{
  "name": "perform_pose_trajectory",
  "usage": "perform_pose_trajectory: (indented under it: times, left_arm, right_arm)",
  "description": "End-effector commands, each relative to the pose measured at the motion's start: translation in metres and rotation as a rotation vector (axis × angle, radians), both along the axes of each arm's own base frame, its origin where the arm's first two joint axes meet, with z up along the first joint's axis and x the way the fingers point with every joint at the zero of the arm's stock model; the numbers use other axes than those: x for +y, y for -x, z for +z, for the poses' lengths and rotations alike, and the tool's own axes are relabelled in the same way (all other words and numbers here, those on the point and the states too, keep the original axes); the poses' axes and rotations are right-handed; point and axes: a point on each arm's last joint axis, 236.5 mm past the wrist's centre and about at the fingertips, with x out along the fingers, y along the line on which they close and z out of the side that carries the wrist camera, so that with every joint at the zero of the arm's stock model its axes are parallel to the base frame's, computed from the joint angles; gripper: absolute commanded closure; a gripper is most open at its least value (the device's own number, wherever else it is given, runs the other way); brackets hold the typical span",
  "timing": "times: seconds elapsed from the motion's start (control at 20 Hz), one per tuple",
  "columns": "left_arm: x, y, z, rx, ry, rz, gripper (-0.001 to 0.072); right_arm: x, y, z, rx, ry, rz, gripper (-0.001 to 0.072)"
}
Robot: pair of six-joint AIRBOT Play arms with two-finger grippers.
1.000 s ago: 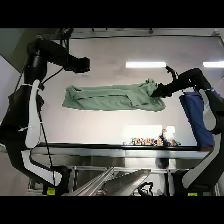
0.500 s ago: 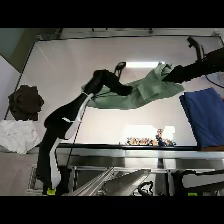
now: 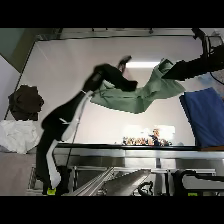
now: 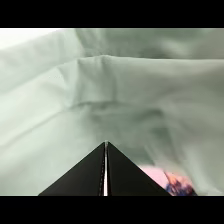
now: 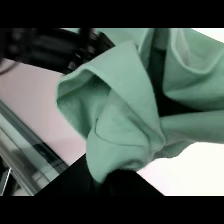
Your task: Fold the shirts.
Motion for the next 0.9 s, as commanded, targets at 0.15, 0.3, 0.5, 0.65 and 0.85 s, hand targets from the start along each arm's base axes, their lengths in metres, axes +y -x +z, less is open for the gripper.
perform_pose_trajectory:
  times: [0.15, 0.3, 0.5, 0.65, 0.85]
  left_arm:
    - [0.219, 0.043, 0.274, -0.404, 0.053, 0.277, 0.0691]
    - [0.288, 0.092, 0.361, -0.662, 0.029, 0.444, 0.0691]
    - [0.331, 0.132, 0.386, -0.795, -0.018, 0.588, 0.0692]
    - [0.348, 0.135, 0.371, -0.814, -0.032, 0.657, 0.0691]
    - [0.354, 0.119, 0.329, -0.723, -0.017, 0.686, 0.0692]
  right_arm:
    - [0.126, -0.054, -0.022, -0.058, -0.114, -0.112, 0.0695]
    - [0.243, -0.081, -0.063, -0.167, -0.202, -0.199, 0.0694]
    - [0.35, -0.062, -0.11, -0.265, -0.225, -0.205, 0.0156]
    - [0.314, -0.048, -0.105, -0.225, -0.098, -0.035, 0.0157]
    - [0.145, -0.084, -0.092, -0.055, 0.089, -0.156, 0.0063]
